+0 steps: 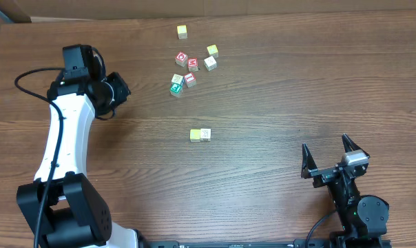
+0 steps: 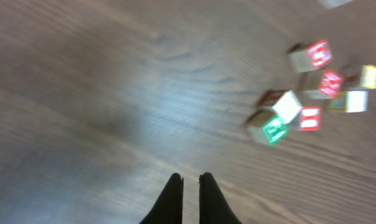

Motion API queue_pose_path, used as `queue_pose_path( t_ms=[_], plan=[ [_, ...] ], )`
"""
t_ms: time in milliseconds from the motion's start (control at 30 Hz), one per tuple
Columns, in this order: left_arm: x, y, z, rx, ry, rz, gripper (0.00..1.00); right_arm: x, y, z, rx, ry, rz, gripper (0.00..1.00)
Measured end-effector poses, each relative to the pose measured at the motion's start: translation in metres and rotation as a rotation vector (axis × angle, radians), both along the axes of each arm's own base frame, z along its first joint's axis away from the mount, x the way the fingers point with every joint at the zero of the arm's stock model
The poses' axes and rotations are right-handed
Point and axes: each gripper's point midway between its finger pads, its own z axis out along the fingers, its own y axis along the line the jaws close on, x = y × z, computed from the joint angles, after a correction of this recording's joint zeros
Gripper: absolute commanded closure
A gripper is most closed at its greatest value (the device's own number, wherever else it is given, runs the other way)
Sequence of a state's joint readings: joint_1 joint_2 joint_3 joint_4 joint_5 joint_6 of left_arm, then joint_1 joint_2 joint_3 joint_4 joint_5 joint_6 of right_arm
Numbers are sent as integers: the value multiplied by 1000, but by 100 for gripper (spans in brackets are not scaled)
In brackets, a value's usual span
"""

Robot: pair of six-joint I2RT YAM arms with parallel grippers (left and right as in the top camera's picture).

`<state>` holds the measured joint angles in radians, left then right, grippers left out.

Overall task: Flip 5 blocks
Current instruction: 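Retract the left gripper and reach back toward the cluster, then grasp the green-bordered block with the left gripper and lift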

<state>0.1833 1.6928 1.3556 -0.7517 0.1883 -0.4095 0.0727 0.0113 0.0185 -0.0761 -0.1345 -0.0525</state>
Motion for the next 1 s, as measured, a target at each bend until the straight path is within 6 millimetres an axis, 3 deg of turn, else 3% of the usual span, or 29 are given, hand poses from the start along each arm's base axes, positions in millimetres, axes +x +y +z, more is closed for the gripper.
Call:
queue_pose_path(
  t_ms=[200,400,500,533,600,733,1000],
  plan=[
    [11,-29,10,-9,-53,-134,71,0,0,0,0,-1,0,0],
    [36,-78,44,48,-86,-284,67,0,0,0,-1,-1,-1,0],
    [50,-105,61,107,-71,-371,53,0,0,0,0,0,0,0],
    [53,-113,63,132,-57,-402,44,0,0,0,0,0,-1,0],
    [63,-127,64,182,-38,-454,35,0,0,0,0,0,0,0],
    [72,-145,37,252,32,-537,32,0,0,0,-1,0,-1,0],
    [61,-139,-58,298,284,-627,34,0,0,0,0,-1,0,0]
  ],
)
